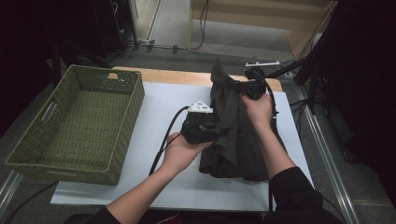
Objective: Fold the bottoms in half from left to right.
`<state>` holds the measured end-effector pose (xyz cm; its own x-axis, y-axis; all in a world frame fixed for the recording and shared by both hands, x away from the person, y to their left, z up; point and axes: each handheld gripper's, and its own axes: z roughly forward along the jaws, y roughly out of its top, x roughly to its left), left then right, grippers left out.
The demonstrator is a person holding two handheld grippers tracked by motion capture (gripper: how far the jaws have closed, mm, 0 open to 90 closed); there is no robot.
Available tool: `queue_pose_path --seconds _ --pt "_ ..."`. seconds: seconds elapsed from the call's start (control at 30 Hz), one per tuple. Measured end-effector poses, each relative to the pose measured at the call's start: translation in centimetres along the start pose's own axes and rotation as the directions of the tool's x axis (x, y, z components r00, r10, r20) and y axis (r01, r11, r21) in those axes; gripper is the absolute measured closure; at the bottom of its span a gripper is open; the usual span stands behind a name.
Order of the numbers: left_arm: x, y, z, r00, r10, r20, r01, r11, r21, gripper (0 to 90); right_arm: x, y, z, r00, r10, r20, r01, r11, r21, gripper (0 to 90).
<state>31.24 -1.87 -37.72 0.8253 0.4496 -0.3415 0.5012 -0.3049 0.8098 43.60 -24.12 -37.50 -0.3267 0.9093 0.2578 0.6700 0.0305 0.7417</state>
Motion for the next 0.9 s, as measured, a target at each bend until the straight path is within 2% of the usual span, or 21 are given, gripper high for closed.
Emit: queue_pose_path --seconds 0.1,0.23,0.4,0.6,0.7,0.9 --pt "-0.5 0.9 0.3 0.9998 0.016 0.008 -0.016 0.9998 -0.007 81.3 -0.7 0.2 -1.0 0.9999 0.013 0.006 -0.013 1.000 -0.015 82.3" --pt "-0.9 1.8 0.7 0.9996 0.018 0.022 -0.018 0.9998 -0.007 81.3 -1.6 0.4 -1.9 0.9995 0.027 0.018 -0.026 0.999 -0.018 82.3" --pt "-1.6 2.9 1.0 0.9987 0.032 0.040 -0.032 0.9993 -0.018 81.3 -2.2 1.0 -3.2 0.9991 0.024 0.034 -0.023 0.999 -0.032 82.3" --pt "-2.8 4.8 1.0 0.9967 0.049 0.065 -0.045 0.9969 -0.064 81.2 -2.8 2.1 -5.6 0.9985 0.035 0.042 -0.032 0.996 -0.079 82.3" --pt "-3.0 4.9 1.8 0.9966 0.051 0.066 -0.047 0.9977 -0.048 81.1 -3.4 1.9 -5.9 0.9976 0.037 0.059 -0.032 0.997 -0.075 82.3" --pt "-2.7 3.5 3.8 0.9972 0.046 0.059 -0.046 0.9989 0.004 80.9 -5.0 -0.1 -4.7 0.9950 0.072 0.070 -0.069 0.997 -0.047 82.3"
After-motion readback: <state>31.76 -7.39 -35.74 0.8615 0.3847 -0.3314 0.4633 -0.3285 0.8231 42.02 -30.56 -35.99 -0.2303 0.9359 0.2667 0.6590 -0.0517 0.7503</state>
